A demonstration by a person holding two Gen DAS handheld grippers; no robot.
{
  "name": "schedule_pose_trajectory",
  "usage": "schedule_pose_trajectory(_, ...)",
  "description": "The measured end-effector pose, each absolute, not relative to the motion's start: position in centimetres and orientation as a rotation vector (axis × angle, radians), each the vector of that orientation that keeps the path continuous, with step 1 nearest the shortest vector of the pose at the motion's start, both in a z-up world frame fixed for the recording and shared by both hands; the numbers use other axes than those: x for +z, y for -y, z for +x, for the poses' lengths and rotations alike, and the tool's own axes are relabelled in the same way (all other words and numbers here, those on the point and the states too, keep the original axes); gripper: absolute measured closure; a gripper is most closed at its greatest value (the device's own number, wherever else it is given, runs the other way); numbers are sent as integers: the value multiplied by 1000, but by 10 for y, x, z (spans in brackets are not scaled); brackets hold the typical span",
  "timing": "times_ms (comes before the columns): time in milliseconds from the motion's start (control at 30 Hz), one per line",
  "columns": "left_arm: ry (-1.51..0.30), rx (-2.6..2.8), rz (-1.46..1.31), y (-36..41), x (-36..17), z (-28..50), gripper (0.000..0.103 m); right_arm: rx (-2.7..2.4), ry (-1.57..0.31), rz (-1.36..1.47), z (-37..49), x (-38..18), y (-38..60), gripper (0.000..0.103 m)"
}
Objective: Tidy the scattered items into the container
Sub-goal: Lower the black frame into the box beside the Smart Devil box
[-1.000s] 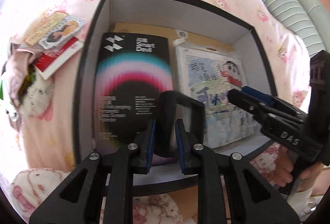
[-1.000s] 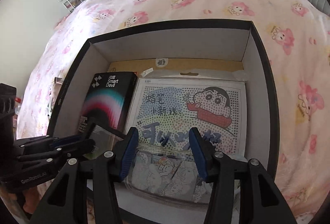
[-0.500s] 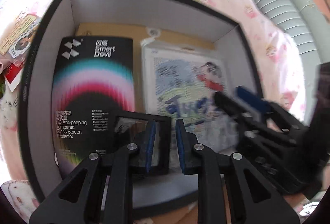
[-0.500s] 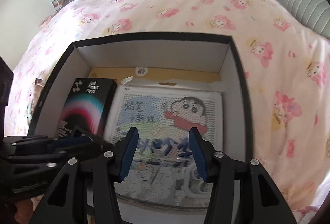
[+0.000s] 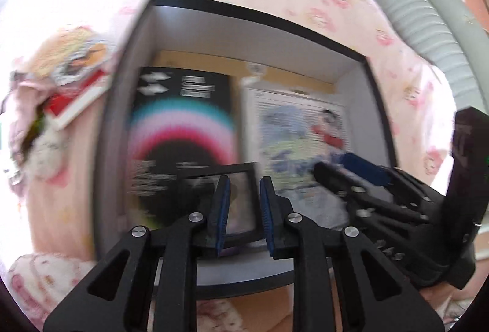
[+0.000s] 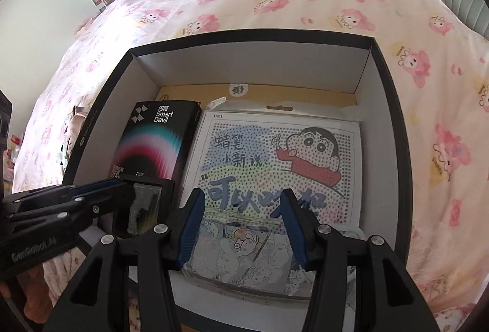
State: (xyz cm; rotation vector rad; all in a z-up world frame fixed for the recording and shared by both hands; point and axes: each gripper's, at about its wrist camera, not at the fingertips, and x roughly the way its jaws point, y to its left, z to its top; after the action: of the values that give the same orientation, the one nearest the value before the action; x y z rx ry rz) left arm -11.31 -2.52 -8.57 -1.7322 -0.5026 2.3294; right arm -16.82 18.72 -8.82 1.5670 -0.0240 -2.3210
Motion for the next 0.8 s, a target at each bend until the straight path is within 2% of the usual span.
schedule_pose_trajectory(200, 615, 2133, -1786, 10, -115, -121, 84, -2441, -11, 1568, -172, -86, -196, 56)
schedule_pose_trajectory(333, 503, 2202, -1880, 18, -106, -109, 84, -2385, 15, 1594, -173, -88, -198, 56)
schedule_pose_trajectory(433, 427, 2281, -1910, 37, -95, -100, 79, -2334, 37, 1609, -173, -92, -196, 56)
schedule_pose_trajectory(600, 575, 2281, -1801, 60, -80, -99, 74, -2321, -17, 1604, -166, -98, -183, 56)
schedule_pose_trajectory(800, 519, 2353, -1822, 56, -90, -133, 75, -2317, -30, 1643, -166, -105, -183, 56)
